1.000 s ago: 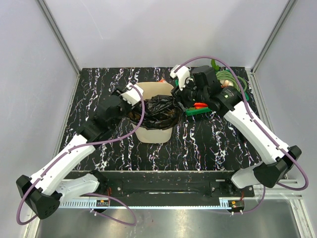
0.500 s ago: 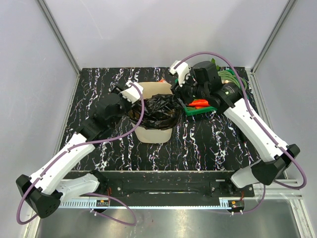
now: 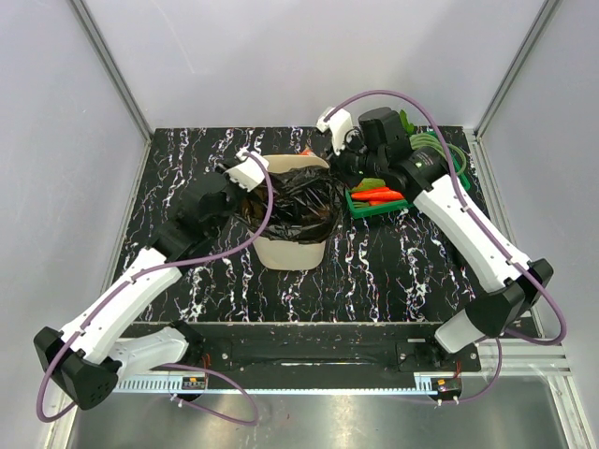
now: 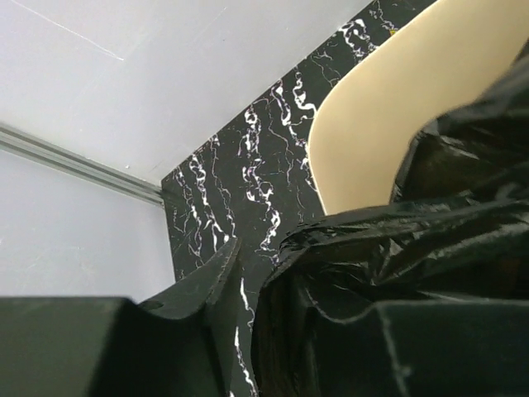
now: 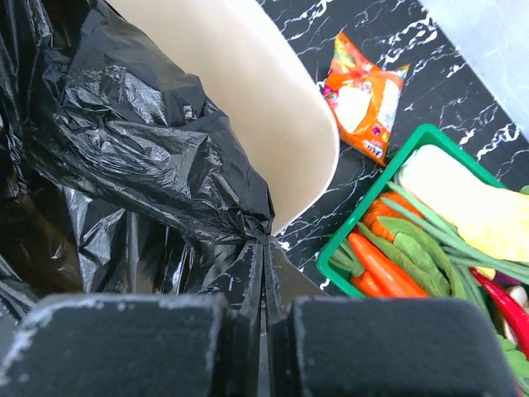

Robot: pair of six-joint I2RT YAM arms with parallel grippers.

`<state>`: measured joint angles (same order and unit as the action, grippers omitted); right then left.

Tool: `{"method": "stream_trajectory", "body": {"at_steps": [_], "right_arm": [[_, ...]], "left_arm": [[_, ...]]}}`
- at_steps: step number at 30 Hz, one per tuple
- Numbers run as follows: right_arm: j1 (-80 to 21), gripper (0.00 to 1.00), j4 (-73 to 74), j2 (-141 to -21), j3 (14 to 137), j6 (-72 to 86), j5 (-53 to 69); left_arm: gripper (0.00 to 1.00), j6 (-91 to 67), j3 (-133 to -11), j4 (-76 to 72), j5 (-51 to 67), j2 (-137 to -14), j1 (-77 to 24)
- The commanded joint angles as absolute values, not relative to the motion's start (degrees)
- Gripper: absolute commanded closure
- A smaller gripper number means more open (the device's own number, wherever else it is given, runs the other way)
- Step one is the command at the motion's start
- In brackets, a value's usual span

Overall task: Put the trash bags into the trash bin
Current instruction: Place the trash bag in the trash bin.

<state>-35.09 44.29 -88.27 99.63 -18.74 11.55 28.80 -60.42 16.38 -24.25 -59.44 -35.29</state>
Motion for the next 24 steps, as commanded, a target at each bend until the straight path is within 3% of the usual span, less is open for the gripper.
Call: {"method": "stream_trajectory", "body": {"at_steps": [1,7,14,24], "right_arm": [[-34.1,0.97,40.3,-89.5,103.4,-18.9,10.4],[-33.5,1.00,39.0,-92.2,105.6,-19.1,8.1],[-32.2,1.00,37.7,-95.7,108.1,-18.8,4.7],[-30.9,1.00,35.8,-99.7,109.4,-19.4,1.5]], "left_arm": [[0.74,28.7,-62.8,12.0,-24.3,-59.7,-33.9],[0.76,28.2,-63.5,12.1,-22.1,-60.9,-32.5],[0.68,28.5,-64.1,11.3,-20.5,-62.8,-31.1],[0.68,29.0,-64.7,6.9,-20.4,-66.7,-29.2]]}}
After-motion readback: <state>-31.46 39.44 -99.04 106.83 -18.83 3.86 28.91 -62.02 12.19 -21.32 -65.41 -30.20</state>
